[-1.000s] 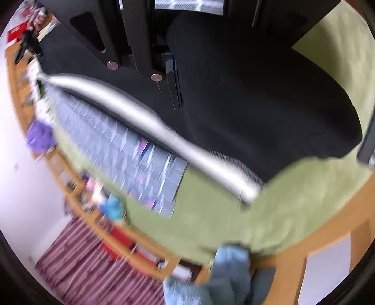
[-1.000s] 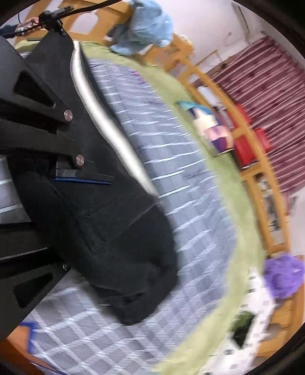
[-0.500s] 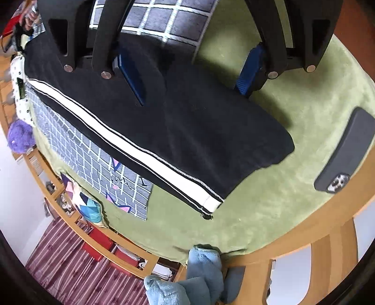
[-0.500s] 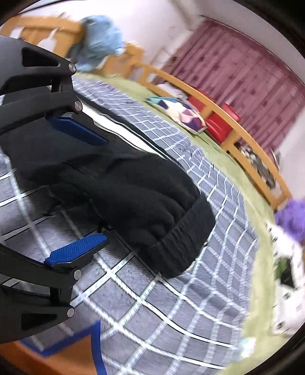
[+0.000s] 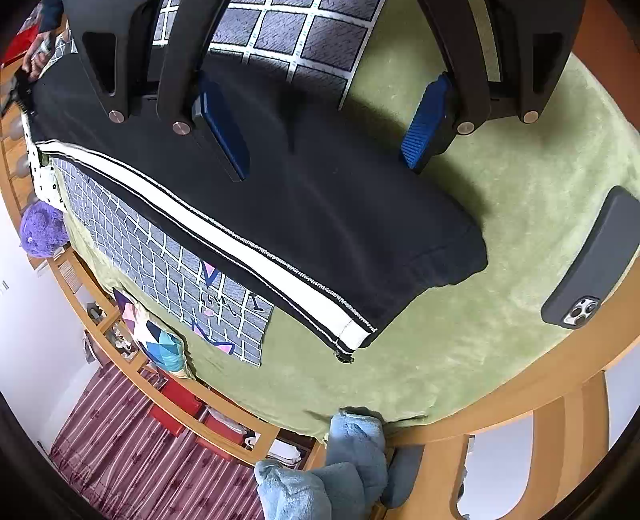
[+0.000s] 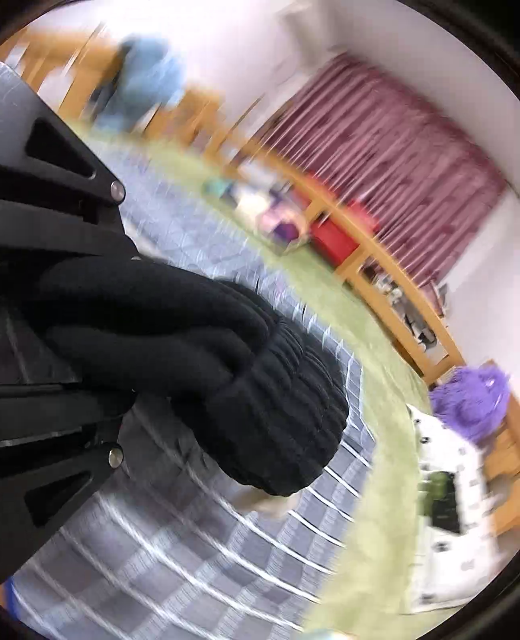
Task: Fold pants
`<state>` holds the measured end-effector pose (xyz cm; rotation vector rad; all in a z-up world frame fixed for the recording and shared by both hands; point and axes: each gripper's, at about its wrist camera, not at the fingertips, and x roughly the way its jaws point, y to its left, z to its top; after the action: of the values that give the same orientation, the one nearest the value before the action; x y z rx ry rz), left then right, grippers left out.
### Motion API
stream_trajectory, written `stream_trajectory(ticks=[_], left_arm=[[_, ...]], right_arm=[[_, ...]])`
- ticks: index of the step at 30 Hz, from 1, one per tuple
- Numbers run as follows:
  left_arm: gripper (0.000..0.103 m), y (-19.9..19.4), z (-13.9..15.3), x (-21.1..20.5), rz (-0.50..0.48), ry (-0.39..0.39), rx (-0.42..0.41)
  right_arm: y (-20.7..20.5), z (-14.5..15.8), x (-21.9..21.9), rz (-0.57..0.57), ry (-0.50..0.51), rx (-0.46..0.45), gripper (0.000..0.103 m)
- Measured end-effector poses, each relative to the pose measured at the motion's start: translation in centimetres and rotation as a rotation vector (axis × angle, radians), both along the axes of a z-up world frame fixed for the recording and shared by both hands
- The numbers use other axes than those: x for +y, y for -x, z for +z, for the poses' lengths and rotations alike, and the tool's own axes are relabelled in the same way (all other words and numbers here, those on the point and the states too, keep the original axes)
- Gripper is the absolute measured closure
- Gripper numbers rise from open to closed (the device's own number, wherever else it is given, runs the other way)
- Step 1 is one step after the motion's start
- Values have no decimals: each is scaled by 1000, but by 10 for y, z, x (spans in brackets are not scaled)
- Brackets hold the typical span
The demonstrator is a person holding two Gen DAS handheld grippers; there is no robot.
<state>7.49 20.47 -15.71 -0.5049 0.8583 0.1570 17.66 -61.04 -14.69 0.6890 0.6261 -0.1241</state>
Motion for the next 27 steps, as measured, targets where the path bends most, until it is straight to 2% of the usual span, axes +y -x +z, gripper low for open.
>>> stream_trajectory(ticks=[1,3,5,6,8,10,13,17,20,22,24,26,27], left_arm=[[28,0,-2,1,5,-2,2],[28,1,-5,4,11,11,5],[28,4,-6,9,16,23,7],[28,8,-6,12,22,17,6],[28,16,-1,17,23,1,-9],[28,24,8,23,17,-15,-39],[28,29,27,29,-6,-64,-77],[28,11,48,28,-76,-85,-107],[28,-18,55,27,-120,-98,-104],[28,-45,52,26,-124,-131,-62],[37,-72,46,27,-123,-149,-25],[50,-103,34,33,-126,-148,28],[52,-115,28,37,-120,-141,45]], right_arm=[[-6,-11,-1,26,21,68,79],[-11,-42,-5,67,1,225,78],[-3,-57,-9,82,-34,274,70],[9,-58,-9,73,-44,255,68],[29,-49,-6,31,-5,252,52],[51,-33,2,-1,82,257,51],[62,-10,11,-19,158,273,51],[70,30,37,-25,266,227,49],[47,51,81,35,316,189,45],[21,61,121,95,368,176,45],[0,63,159,135,419,158,45],[-19,57,191,177,424,163,45],[-27,54,204,195,415,169,45]])
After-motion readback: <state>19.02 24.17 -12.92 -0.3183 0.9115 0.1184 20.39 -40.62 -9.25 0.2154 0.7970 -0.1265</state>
